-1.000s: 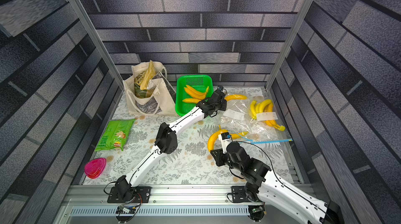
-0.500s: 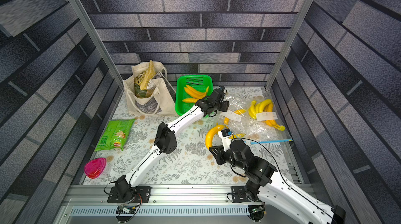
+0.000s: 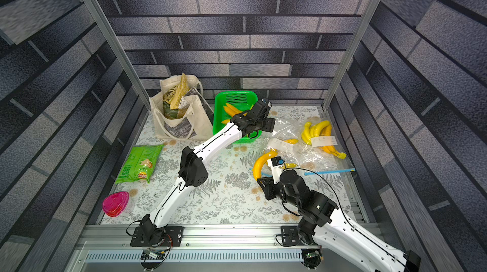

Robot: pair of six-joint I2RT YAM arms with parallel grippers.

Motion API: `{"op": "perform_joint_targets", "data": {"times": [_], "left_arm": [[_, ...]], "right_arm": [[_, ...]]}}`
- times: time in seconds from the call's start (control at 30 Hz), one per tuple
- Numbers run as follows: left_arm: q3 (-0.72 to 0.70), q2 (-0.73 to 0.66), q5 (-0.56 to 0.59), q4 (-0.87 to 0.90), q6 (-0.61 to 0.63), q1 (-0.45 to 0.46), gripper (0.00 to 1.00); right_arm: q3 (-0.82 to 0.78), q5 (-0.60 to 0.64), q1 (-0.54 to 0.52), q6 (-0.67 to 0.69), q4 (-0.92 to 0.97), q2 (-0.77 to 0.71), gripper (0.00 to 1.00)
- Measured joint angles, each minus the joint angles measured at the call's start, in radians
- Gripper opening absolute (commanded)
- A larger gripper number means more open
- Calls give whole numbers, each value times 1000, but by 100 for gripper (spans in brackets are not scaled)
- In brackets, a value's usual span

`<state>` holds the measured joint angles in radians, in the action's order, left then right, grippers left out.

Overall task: Open the zip-top bag and take out the banana
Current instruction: Pick up the banana from the zipper food storage bag, then place the banana in the basket.

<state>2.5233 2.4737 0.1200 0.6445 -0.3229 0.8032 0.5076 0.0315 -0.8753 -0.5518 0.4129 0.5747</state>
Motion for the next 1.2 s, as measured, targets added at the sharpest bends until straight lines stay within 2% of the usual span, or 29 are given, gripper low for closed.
{"op": "perform_joint_targets", "data": {"times": [0.27, 0.4, 0.63, 0.77, 0.93, 1.2], "left_arm": [[-641, -499, 134, -137, 2, -39, 87], [-924, -737, 203, -208, -25, -119, 87], [-1369, -1089, 289, -321, -122, -274, 88], [-1492, -1199, 304, -343, -148, -317, 90], [-1595, -1309, 304, -376, -161, -329, 93], [-1686, -1365, 261, -451, -160, -334, 96]], "right_arm": [[203, 105, 0, 133, -76, 304, 19], [358, 160, 0, 208, -122, 510, 19], [740, 193, 45, 301, -151, 917, 18], [975, 168, 113, 331, -136, 1147, 18], [1271, 125, 173, 359, -85, 1413, 18], [1652, 69, 245, 365, 42, 1764, 18]]}}
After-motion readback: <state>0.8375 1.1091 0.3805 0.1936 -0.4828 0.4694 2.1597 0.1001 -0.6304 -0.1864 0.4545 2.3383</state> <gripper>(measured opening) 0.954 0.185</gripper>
